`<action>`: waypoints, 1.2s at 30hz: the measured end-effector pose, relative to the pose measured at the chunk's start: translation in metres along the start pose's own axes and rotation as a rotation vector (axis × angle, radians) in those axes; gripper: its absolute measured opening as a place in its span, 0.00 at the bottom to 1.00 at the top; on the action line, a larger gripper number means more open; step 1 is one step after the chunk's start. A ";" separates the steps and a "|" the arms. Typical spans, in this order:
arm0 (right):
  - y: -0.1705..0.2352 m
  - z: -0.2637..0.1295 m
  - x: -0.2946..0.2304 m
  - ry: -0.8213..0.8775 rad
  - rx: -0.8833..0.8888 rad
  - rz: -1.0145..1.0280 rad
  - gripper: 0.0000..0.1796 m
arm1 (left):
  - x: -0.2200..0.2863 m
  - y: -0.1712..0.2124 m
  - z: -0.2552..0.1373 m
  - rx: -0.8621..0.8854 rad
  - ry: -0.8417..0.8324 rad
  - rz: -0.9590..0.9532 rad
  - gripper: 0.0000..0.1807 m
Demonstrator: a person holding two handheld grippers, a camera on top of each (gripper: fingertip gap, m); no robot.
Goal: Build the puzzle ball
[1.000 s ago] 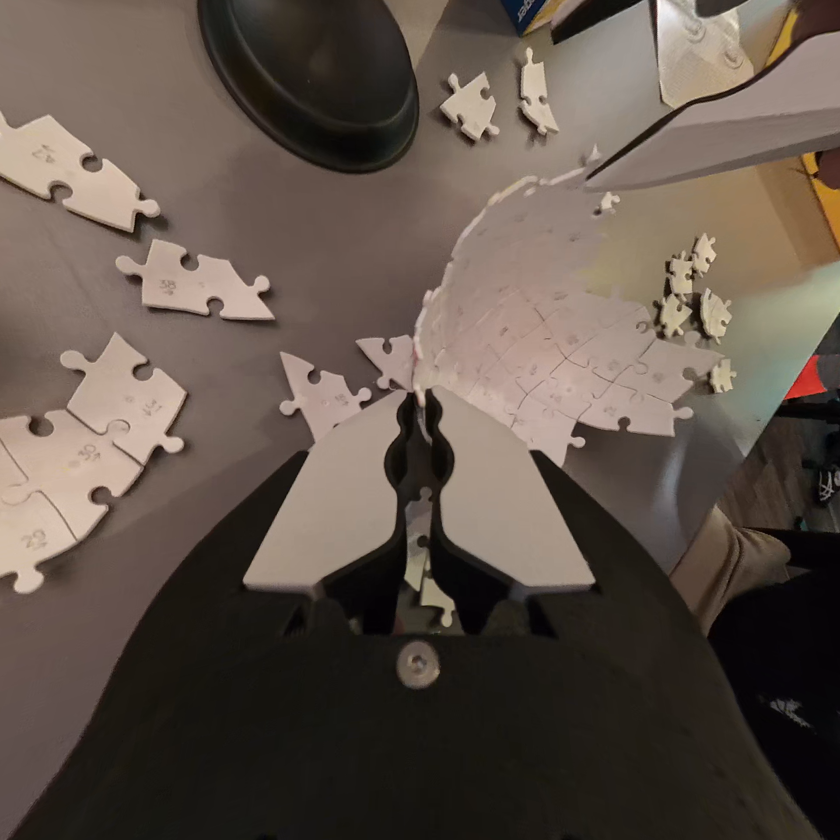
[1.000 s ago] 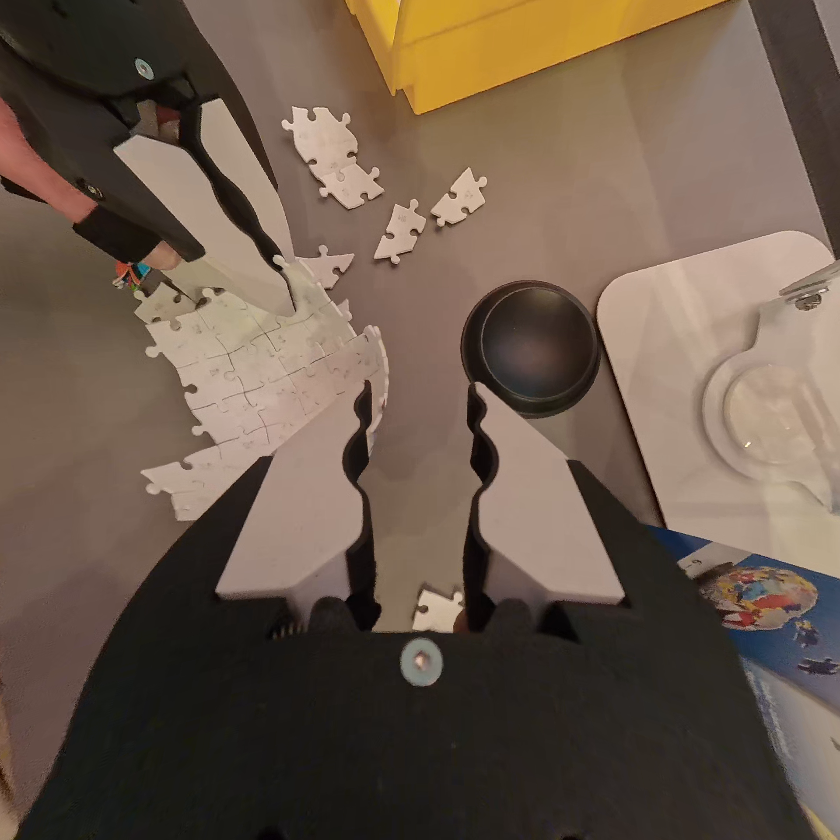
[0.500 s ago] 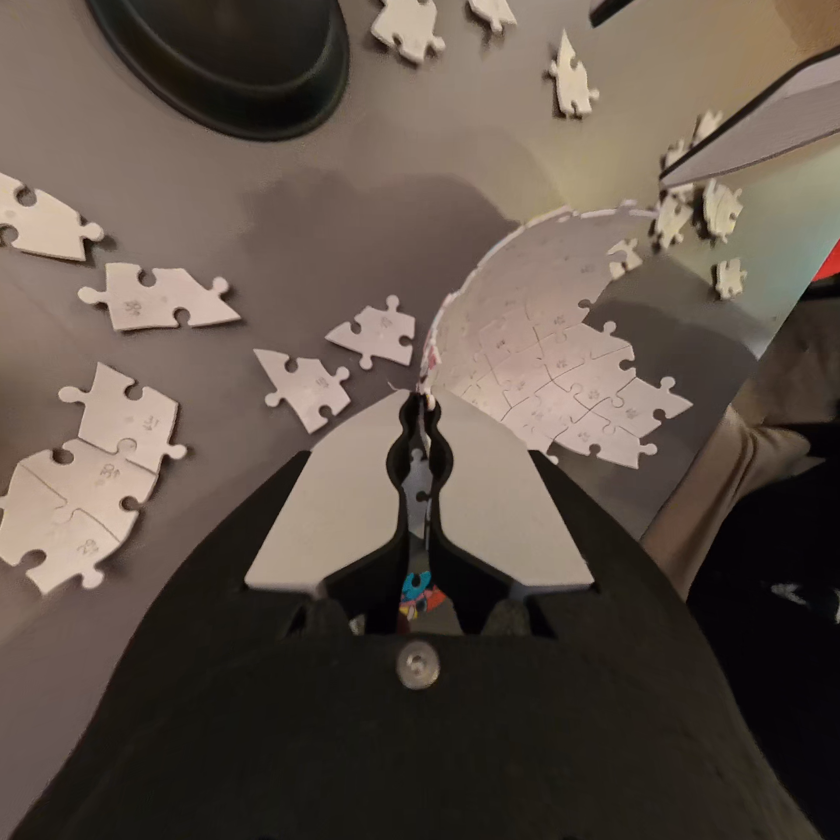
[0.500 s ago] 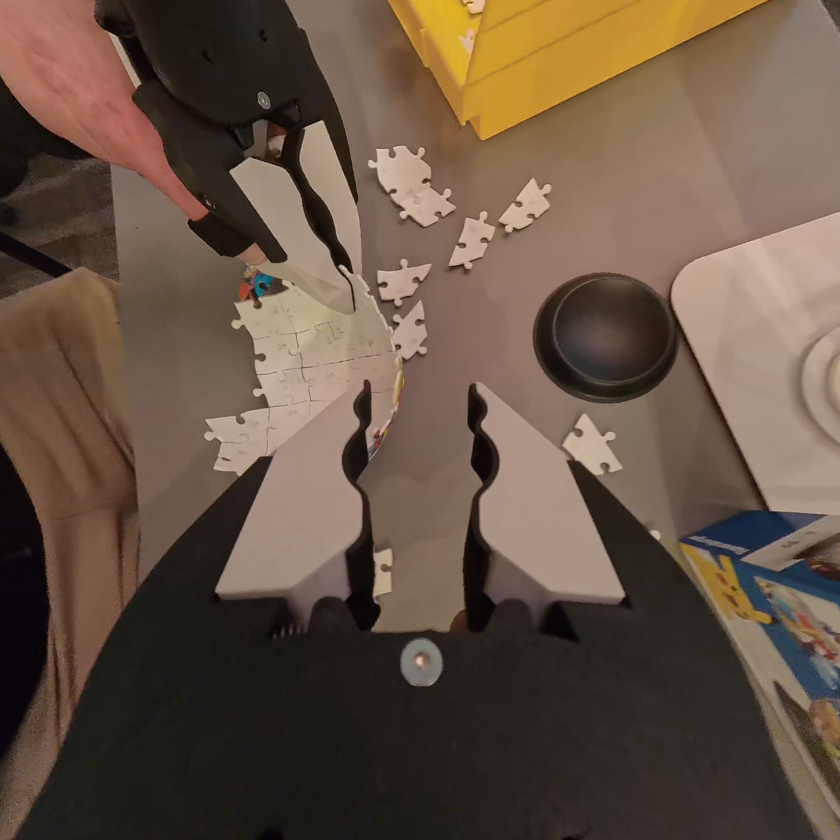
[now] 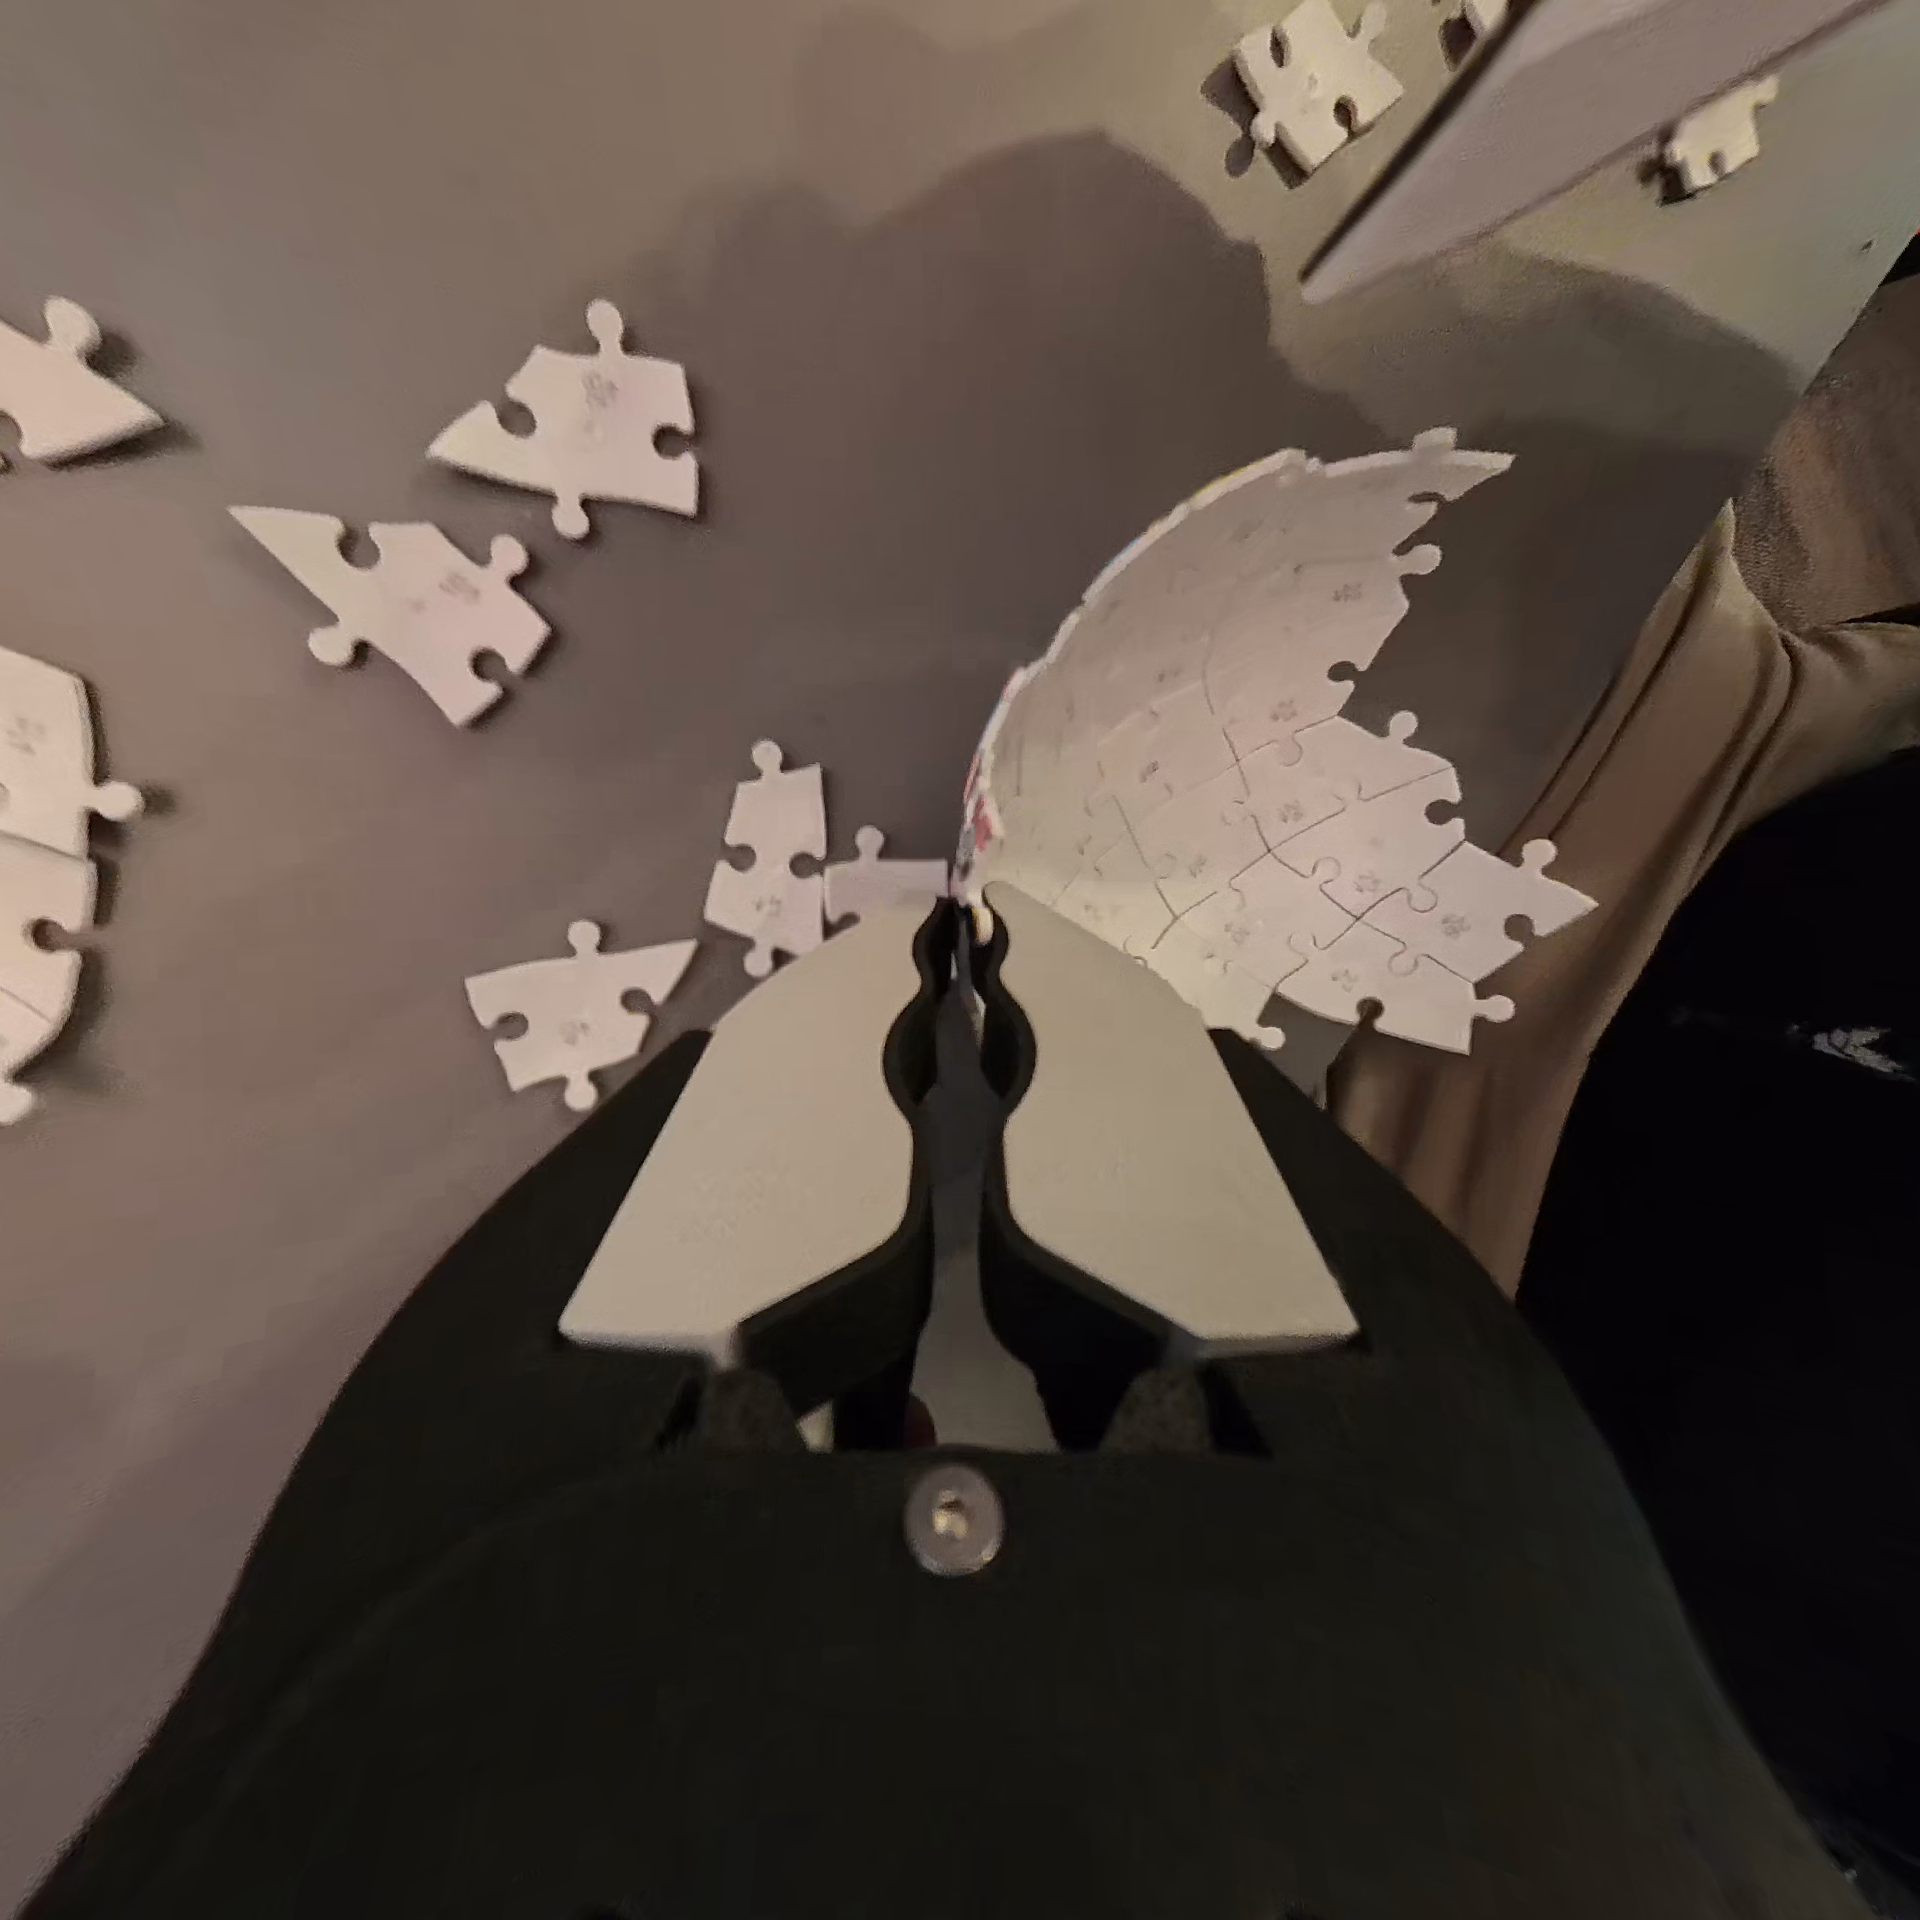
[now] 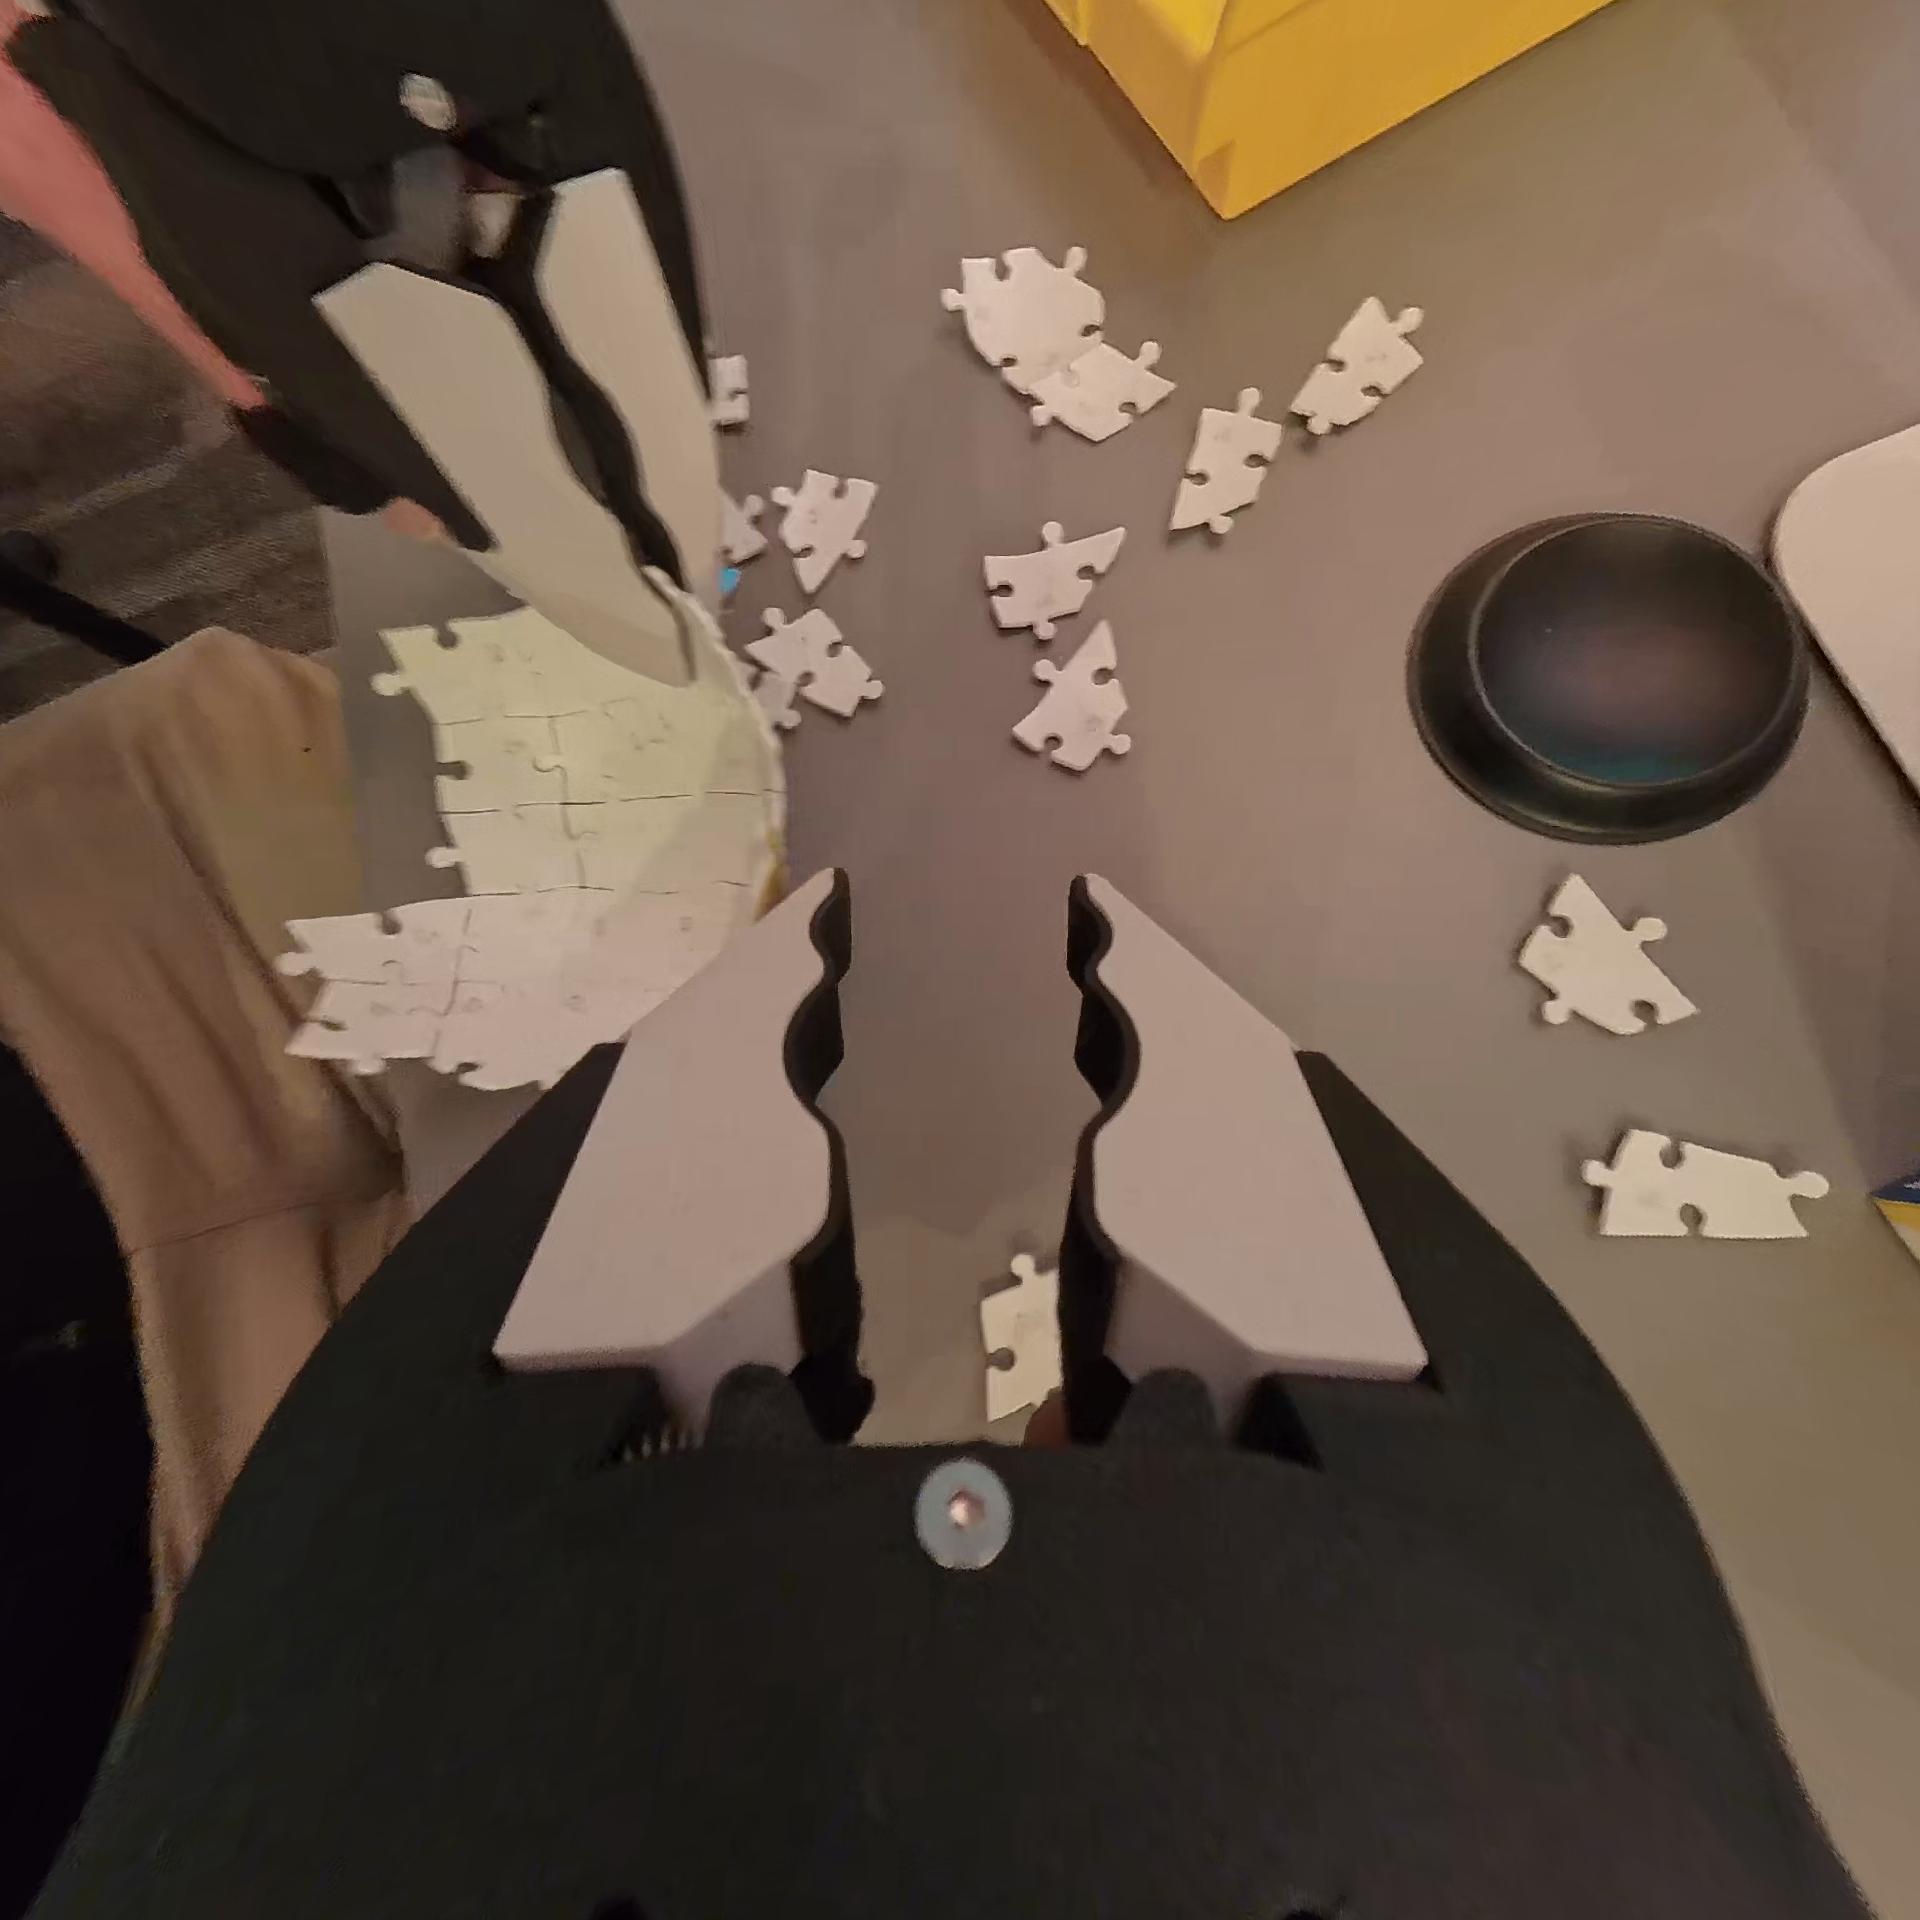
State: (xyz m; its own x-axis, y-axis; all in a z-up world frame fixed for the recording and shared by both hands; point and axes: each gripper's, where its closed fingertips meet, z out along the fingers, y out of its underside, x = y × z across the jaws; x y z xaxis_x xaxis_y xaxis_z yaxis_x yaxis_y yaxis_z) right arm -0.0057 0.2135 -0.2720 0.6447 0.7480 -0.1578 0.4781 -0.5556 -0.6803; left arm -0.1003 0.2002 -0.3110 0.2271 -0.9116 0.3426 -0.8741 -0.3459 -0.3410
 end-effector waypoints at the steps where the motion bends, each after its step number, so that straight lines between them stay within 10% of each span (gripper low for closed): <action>1: 0.001 0.002 0.005 0.025 0.000 -0.001 0.23 | 0.000 0.003 -0.001 0.006 -0.003 -0.006 0.02; 36: 0.001 0.086 0.042 0.116 -0.117 -0.114 0.04 | -0.002 0.007 -0.006 0.206 0.062 -0.064 0.11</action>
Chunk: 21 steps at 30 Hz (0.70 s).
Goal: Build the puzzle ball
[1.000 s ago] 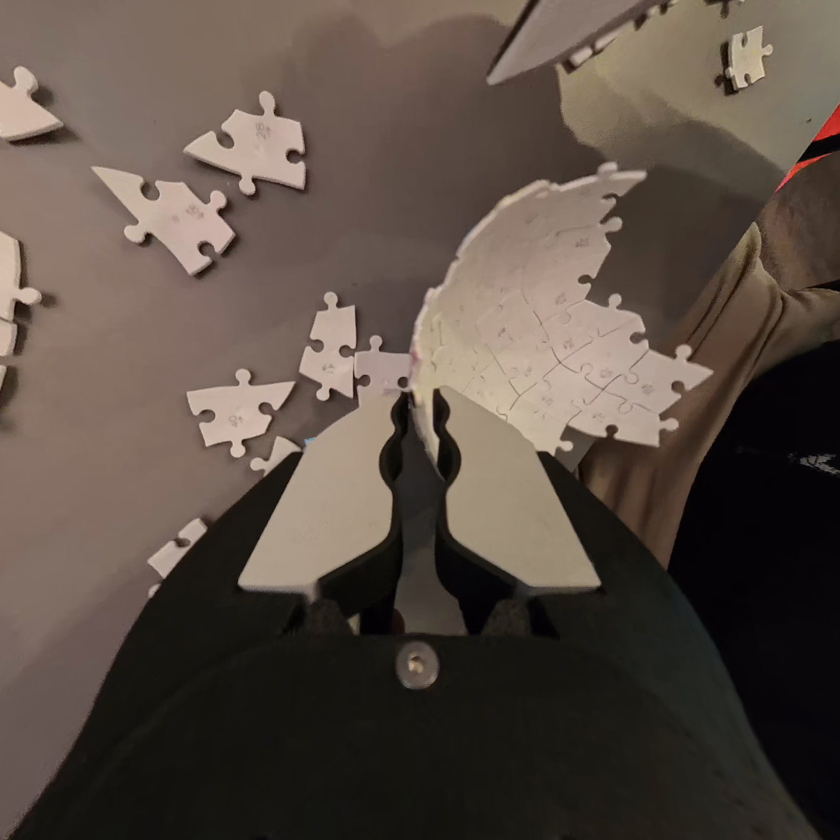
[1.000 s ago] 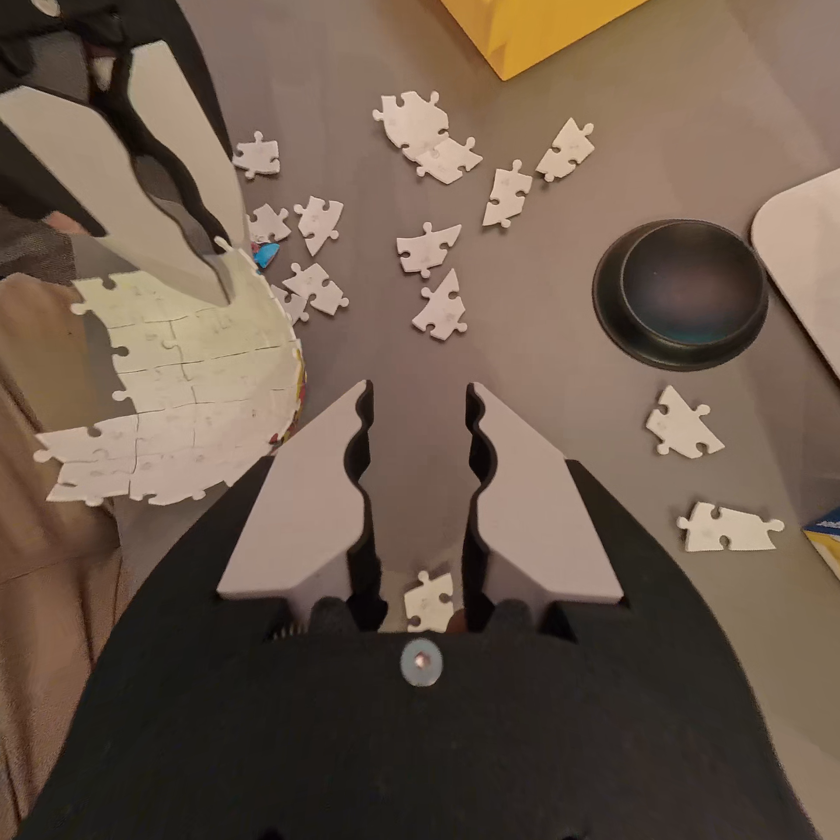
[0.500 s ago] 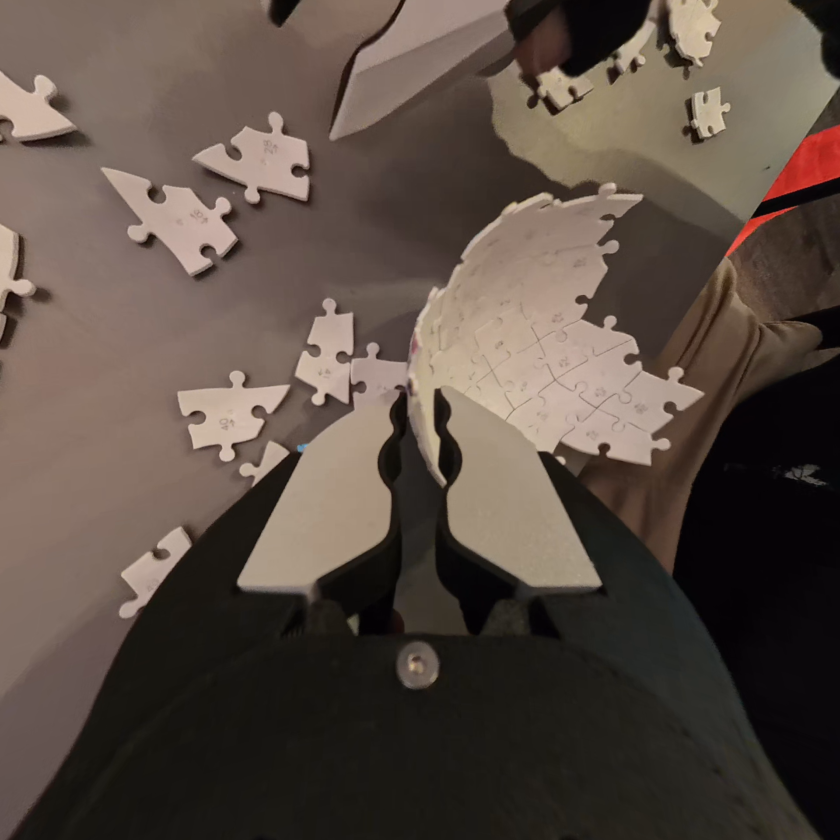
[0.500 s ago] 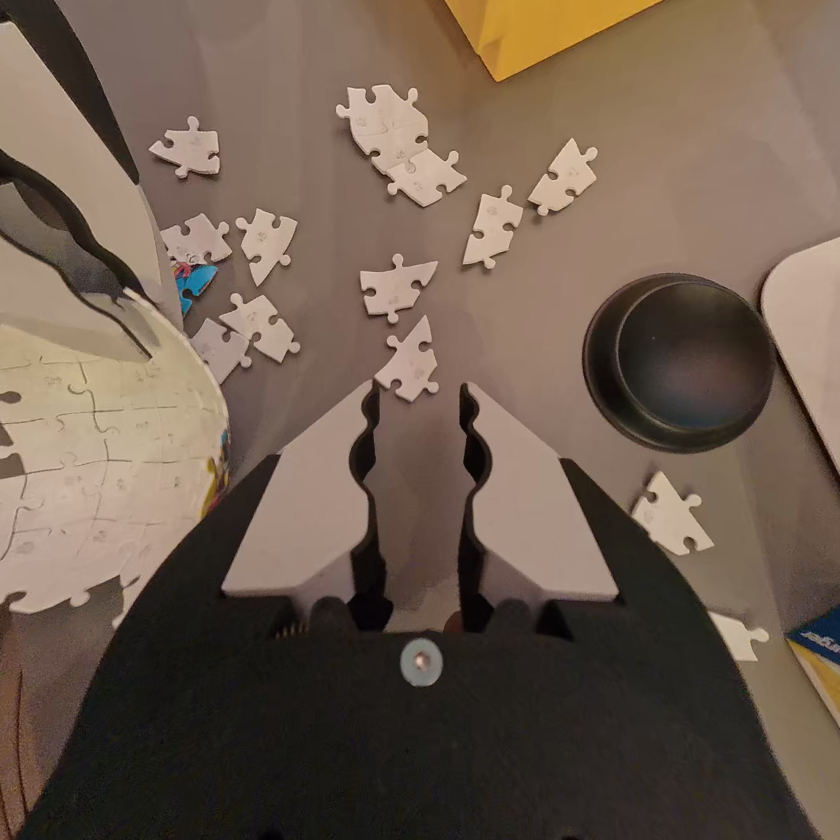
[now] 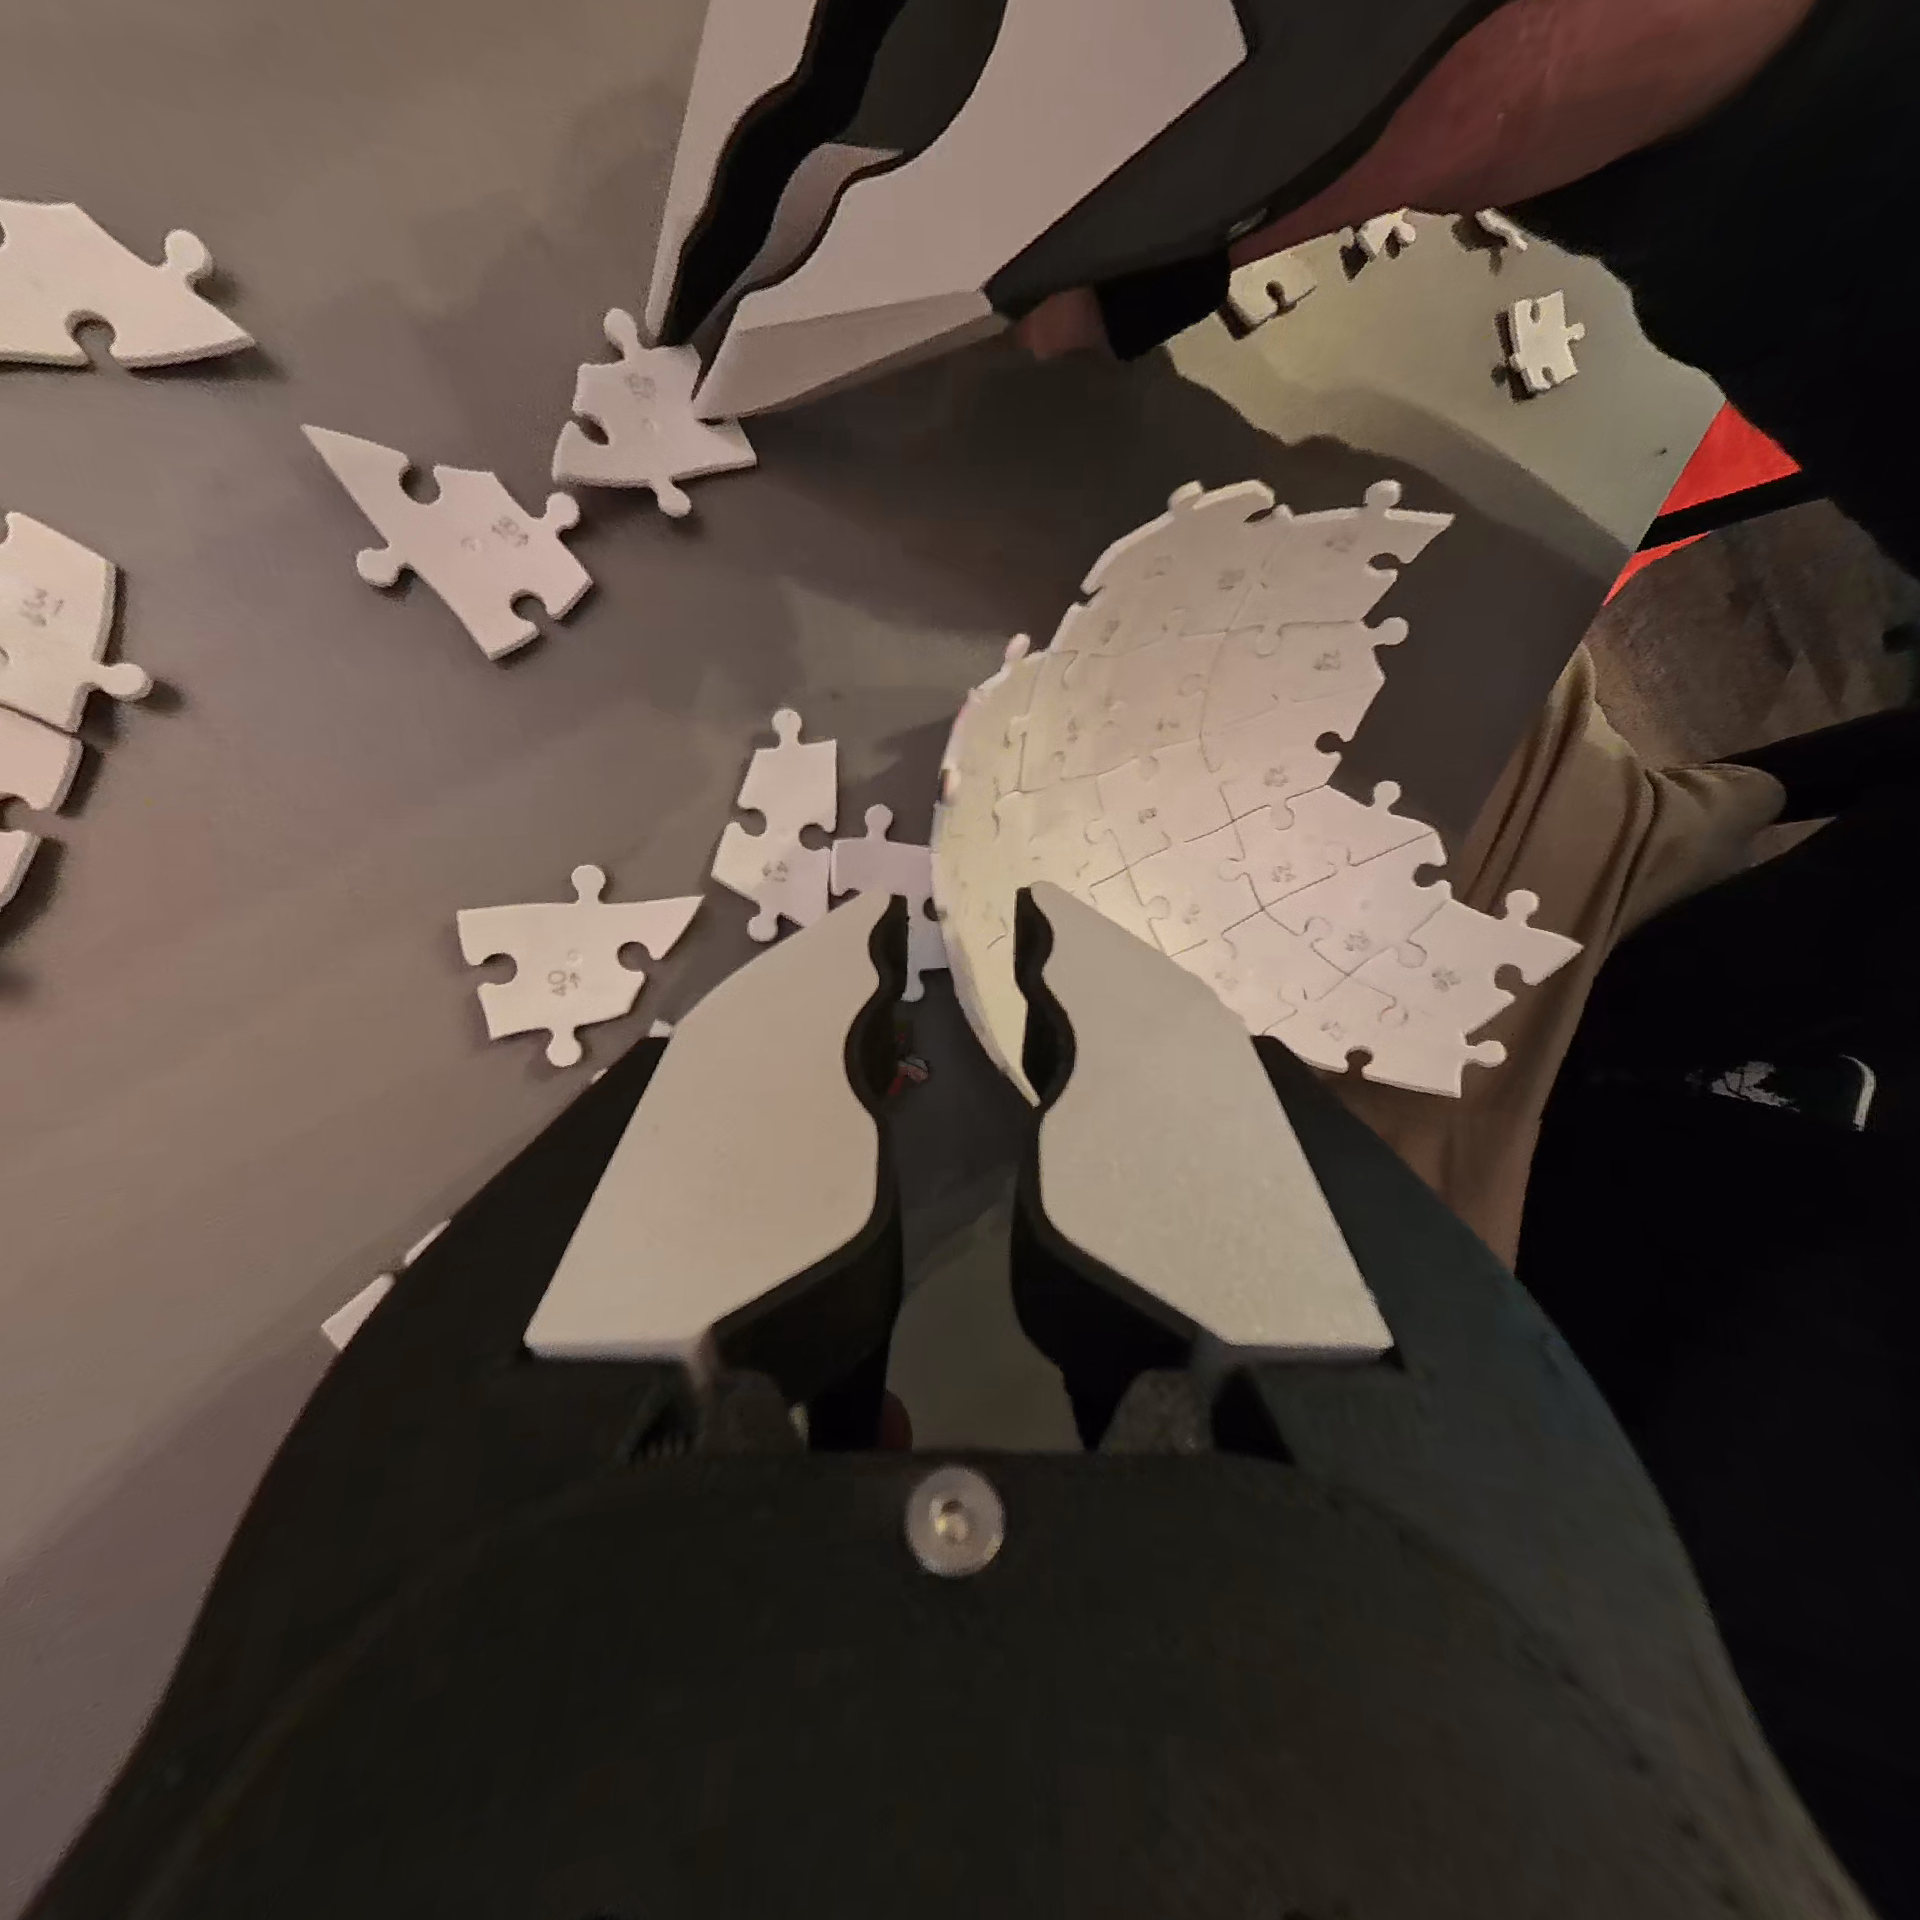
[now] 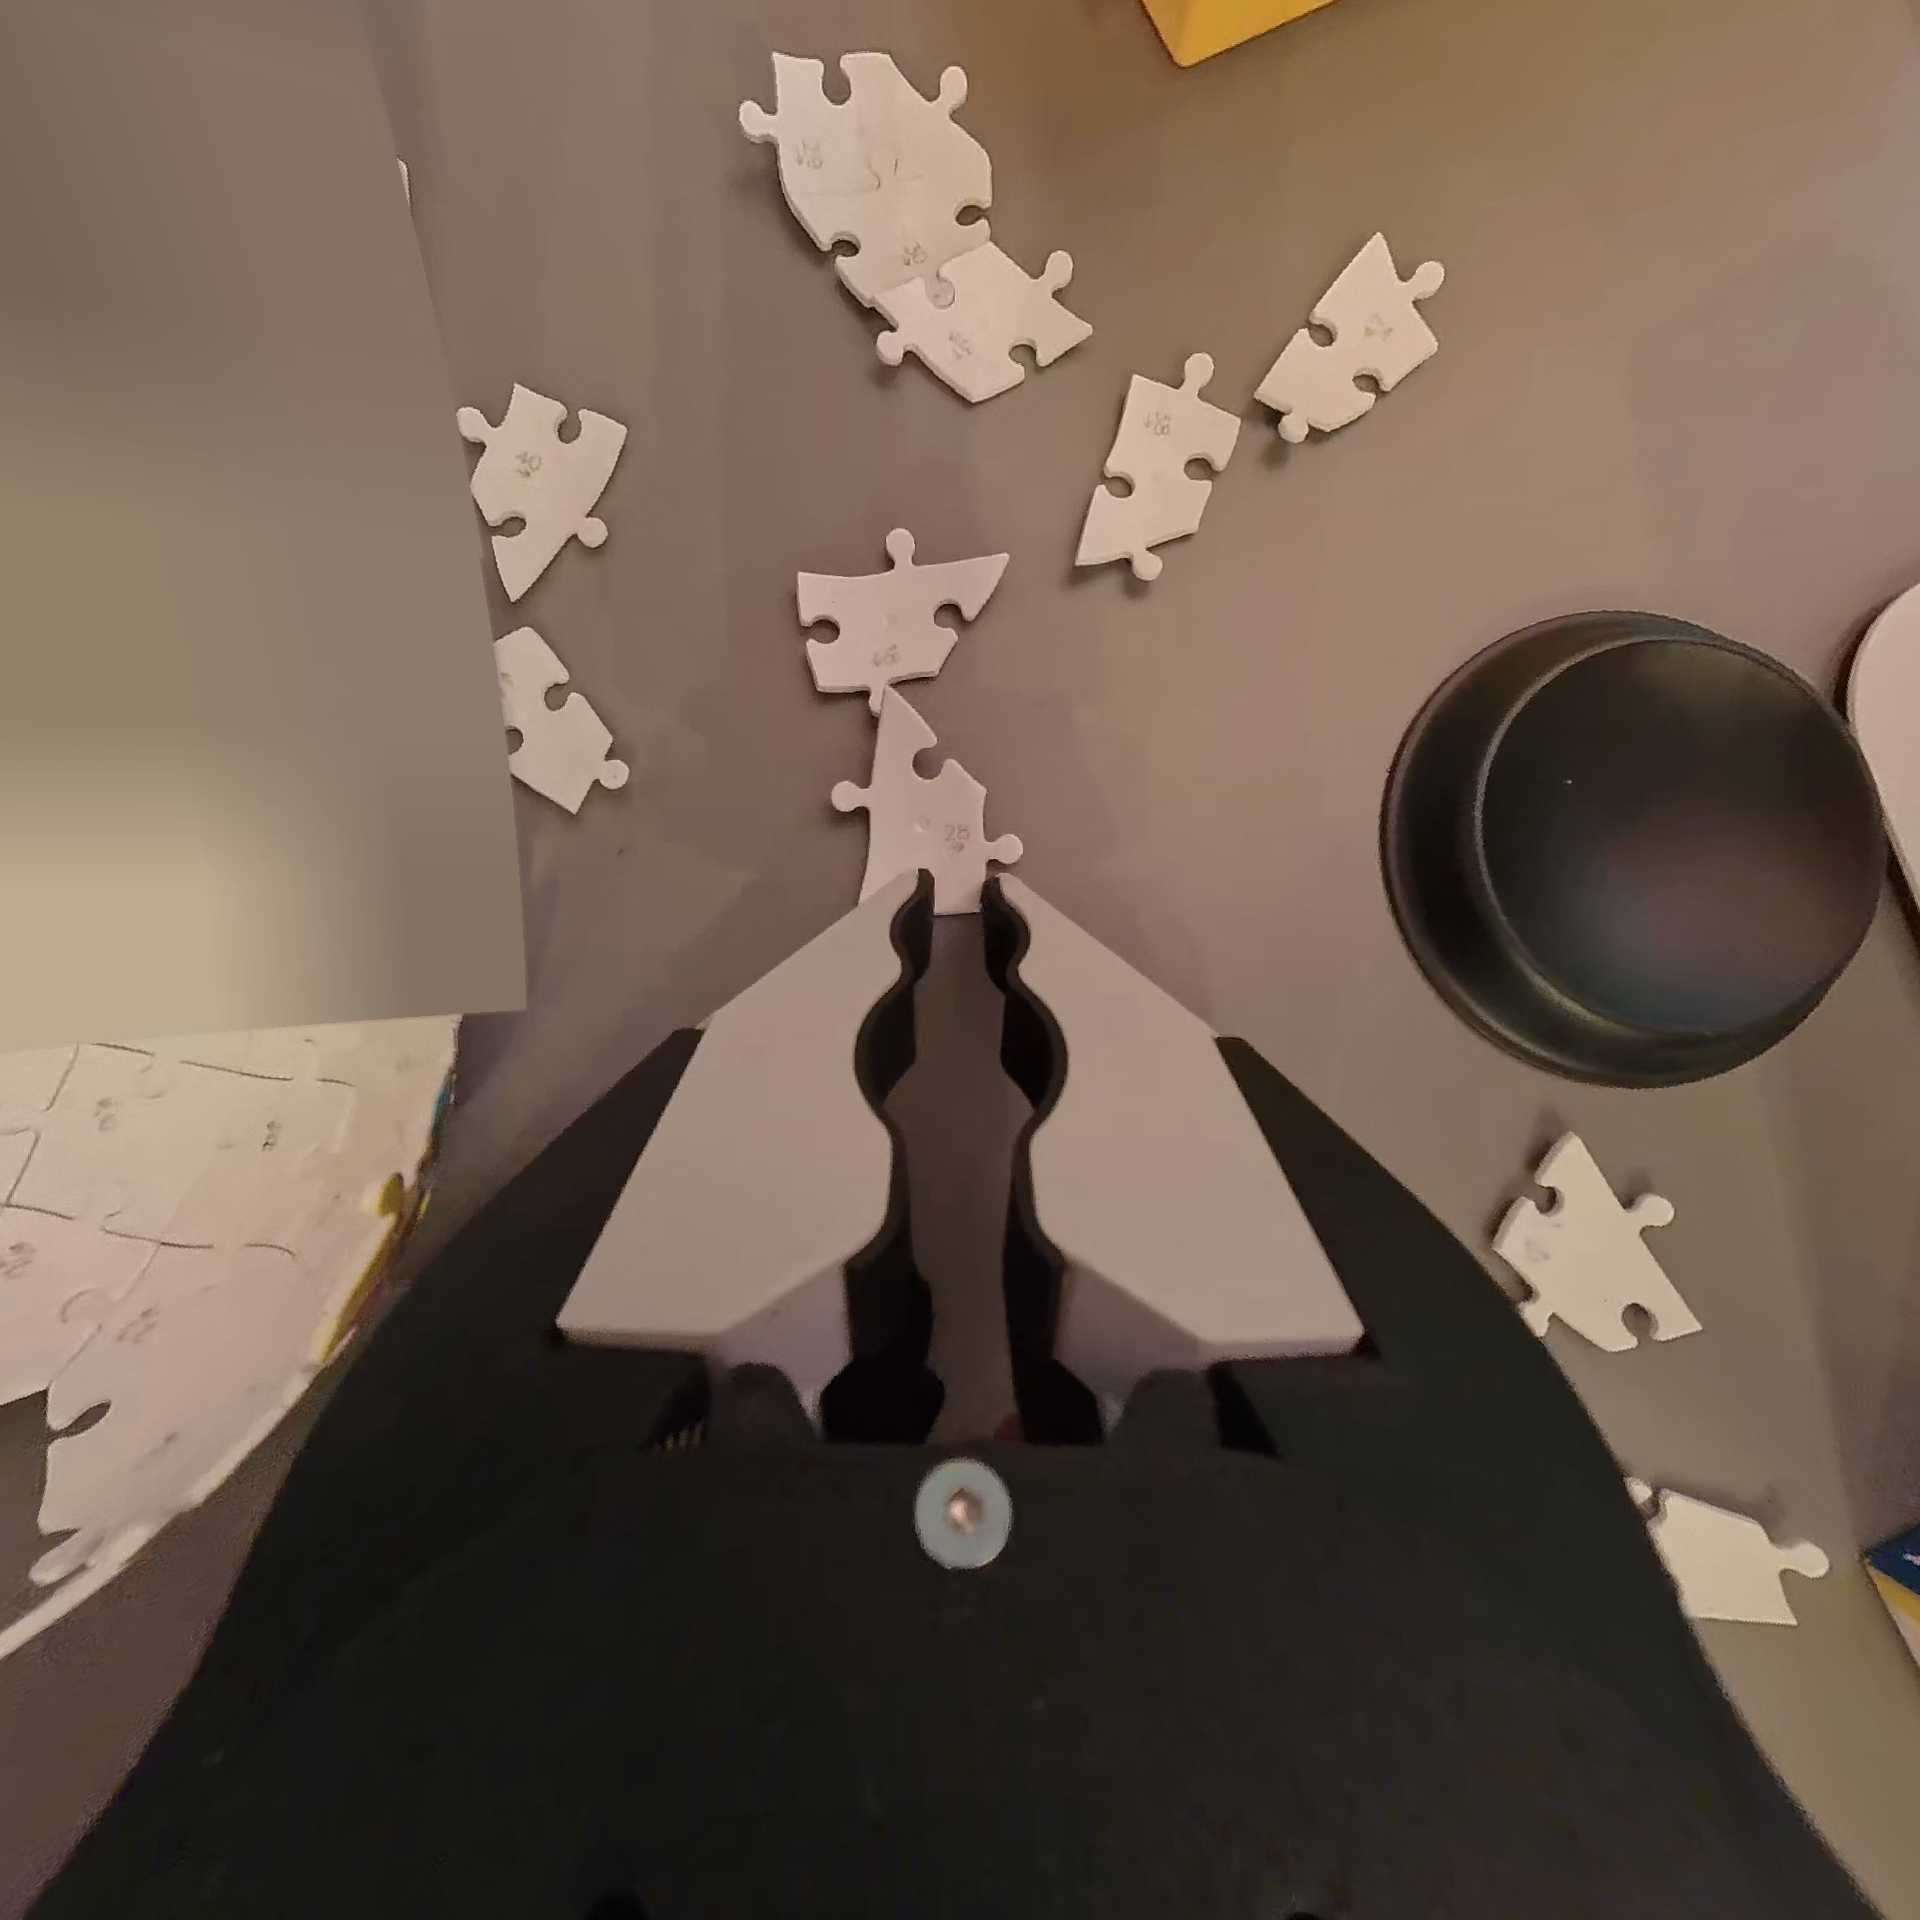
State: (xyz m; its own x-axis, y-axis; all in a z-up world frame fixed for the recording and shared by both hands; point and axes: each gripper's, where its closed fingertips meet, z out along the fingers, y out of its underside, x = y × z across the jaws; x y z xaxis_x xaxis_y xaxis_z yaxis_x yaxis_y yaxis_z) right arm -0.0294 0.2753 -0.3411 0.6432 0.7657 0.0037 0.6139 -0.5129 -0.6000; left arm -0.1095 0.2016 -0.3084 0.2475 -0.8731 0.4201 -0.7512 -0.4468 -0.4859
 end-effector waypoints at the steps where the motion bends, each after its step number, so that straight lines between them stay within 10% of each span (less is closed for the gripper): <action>1: 0.000 0.000 0.000 -0.002 0.003 0.000 0.04 | 0.000 -0.001 -0.001 0.007 0.002 -0.002 0.11; 21: 0.008 -0.034 -0.007 -0.035 0.078 0.092 0.04 | -0.017 -0.008 -0.034 0.130 -0.025 -0.006 0.16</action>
